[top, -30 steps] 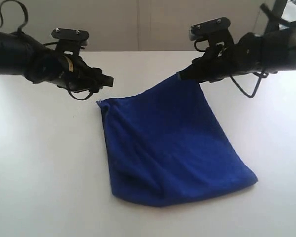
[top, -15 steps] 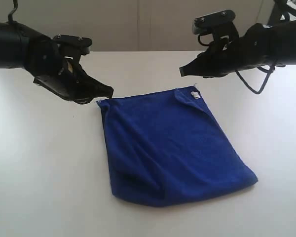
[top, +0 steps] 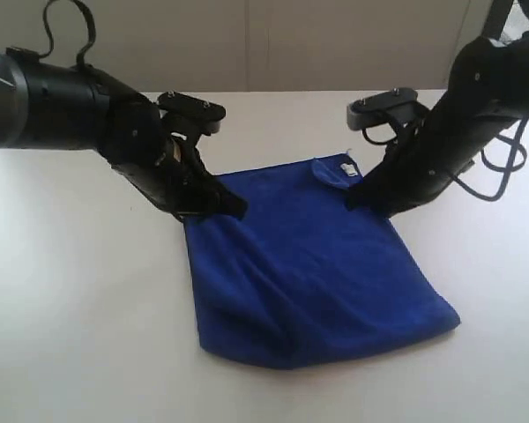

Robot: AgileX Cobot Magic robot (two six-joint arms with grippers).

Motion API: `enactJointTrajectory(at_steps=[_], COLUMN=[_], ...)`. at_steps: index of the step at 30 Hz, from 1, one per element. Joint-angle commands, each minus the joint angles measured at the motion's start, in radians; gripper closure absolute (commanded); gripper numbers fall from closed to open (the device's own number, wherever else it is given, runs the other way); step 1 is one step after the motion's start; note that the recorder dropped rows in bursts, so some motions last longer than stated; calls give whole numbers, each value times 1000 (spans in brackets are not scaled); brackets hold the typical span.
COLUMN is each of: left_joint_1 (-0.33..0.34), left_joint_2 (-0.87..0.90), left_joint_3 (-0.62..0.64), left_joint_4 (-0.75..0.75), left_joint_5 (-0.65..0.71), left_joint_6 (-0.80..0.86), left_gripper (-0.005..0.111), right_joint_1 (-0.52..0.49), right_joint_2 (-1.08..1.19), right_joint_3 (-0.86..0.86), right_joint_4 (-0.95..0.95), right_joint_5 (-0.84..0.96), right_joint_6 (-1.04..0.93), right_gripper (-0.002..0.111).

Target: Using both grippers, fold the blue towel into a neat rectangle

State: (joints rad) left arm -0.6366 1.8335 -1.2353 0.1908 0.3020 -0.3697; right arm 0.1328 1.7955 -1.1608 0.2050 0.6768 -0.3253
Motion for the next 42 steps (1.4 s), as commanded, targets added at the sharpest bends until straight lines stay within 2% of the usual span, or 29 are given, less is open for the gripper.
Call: enactJointTrajectory(at_steps=[1,12,17,25,31,35,39,42], left_joint_1=[-3,-3,1,74,77,77,71,47], left_joint_2=[54,149,151,151,151,105,28,39], left_joint_3=[1,-1,-1,-1,-1,-12,-12,-10], left_joint_4=[-7,3,68,76,79,79,53,30], left_joint_5=[3,-54,-96,-124,-172,-91,-76,-55], left_joint_6=[8,9,10,10,12,12,7,9], left_gripper=[107,107,107,107,107,107,107,107], right_joint_1=[-3,-3,-1,-1,28,30,30,30], right_joint_2=[-8,3,3,3,1,-19,-75,-122], right_joint_3=[71,196,198,244,245,243,243,243], right_joint_4=[-6,-6,-4,1,26,18,13,-66], right_joint_5=[2,-54,-20,-4,-8,-79,-118,-137], right_joint_6=[-2,60,126,198,217,217,217,262], right_gripper=[108,108,108,108,108,108,108,108])
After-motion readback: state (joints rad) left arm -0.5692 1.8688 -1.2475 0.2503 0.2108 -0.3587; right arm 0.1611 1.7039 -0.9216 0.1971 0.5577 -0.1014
